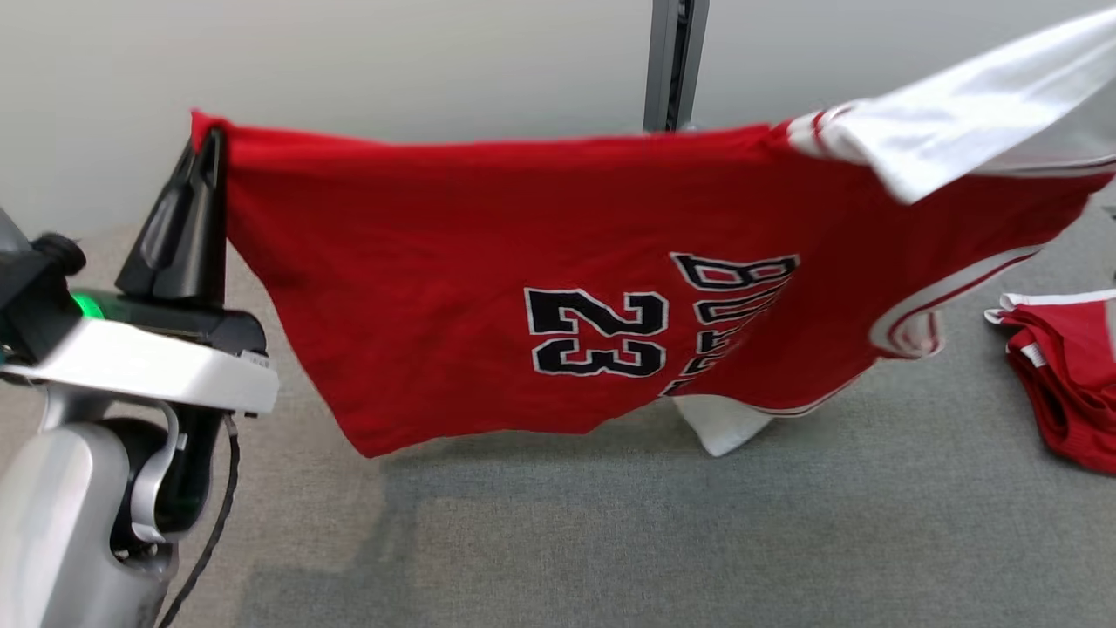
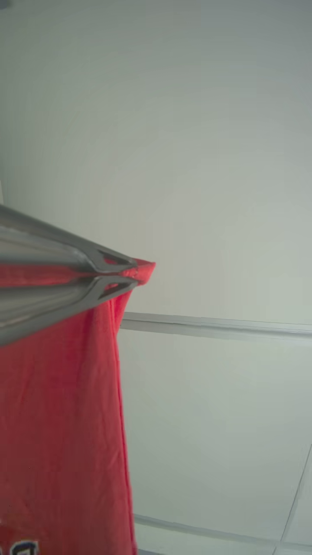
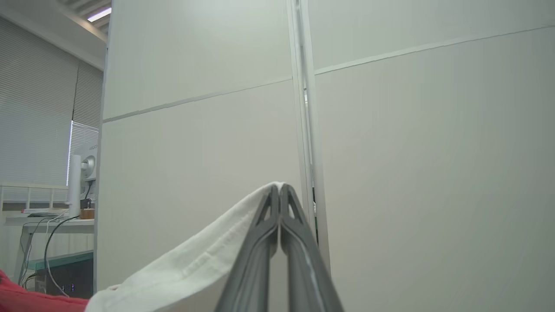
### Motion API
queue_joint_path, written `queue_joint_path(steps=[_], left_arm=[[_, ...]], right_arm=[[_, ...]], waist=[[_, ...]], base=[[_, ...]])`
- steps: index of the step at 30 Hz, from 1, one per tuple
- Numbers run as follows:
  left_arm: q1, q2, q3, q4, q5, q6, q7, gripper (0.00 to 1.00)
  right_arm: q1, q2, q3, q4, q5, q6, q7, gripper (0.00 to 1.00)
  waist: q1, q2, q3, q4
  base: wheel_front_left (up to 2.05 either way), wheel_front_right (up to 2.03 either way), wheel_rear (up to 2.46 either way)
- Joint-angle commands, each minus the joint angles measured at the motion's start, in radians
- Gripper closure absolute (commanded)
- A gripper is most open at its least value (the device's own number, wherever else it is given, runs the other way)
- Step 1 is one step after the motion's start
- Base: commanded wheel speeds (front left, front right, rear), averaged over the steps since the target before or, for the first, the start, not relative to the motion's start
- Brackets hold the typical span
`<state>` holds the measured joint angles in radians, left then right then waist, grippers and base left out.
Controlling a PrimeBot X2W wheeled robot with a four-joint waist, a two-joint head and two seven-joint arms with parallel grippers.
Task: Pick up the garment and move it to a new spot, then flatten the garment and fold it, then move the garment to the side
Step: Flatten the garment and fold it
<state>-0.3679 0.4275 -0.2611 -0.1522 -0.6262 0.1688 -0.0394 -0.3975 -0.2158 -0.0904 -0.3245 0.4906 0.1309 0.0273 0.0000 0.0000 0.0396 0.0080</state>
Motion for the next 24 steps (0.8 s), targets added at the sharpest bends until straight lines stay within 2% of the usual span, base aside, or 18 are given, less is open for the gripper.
queue_joint_path(steps=[1,7,14,19,24], left_arm=[[-0.023,0.006,0.005,-0.008,0.005,0.007,0.002,1.0],[-0.091,0.009,-0.004,-0.038,0.022,0.013,0.019,1.0],[-0.159,-0.005,-0.016,-0.042,0.045,0.016,0.009,1.0],[-0.249,-0.028,-0.029,0.01,0.047,-0.015,-0.016,1.0],[-0.414,-0.061,-0.04,0.112,0.044,-0.069,-0.053,1.0]], right_arm=[[-0.019,-0.006,-0.008,0.001,-0.005,0.0,0.004,1.0],[-0.104,-0.036,-0.023,0.031,-0.038,0.0,0.026,1.0],[-0.168,-0.03,-0.018,0.076,-0.062,0.0,0.028,1.0],[-0.257,-0.03,-0.008,0.136,-0.056,0.0,0.02,1.0],[-0.43,-0.036,0.029,0.235,-0.036,0.0,0.02,1.0]], waist=[[0.0,0.0,-0.017,0.003],[0.0,0.0,-0.039,0.007],[0.0,0.0,0.018,0.003],[0.0,0.0,0.096,0.004],[0.0,0.0,0.197,0.0]], base=[[0.0,0.0,0.0],[0.0,0.0,0.0],[0.0,0.0,0.0],[0.0,0.0,0.0],[0.0,0.0,0.0]])
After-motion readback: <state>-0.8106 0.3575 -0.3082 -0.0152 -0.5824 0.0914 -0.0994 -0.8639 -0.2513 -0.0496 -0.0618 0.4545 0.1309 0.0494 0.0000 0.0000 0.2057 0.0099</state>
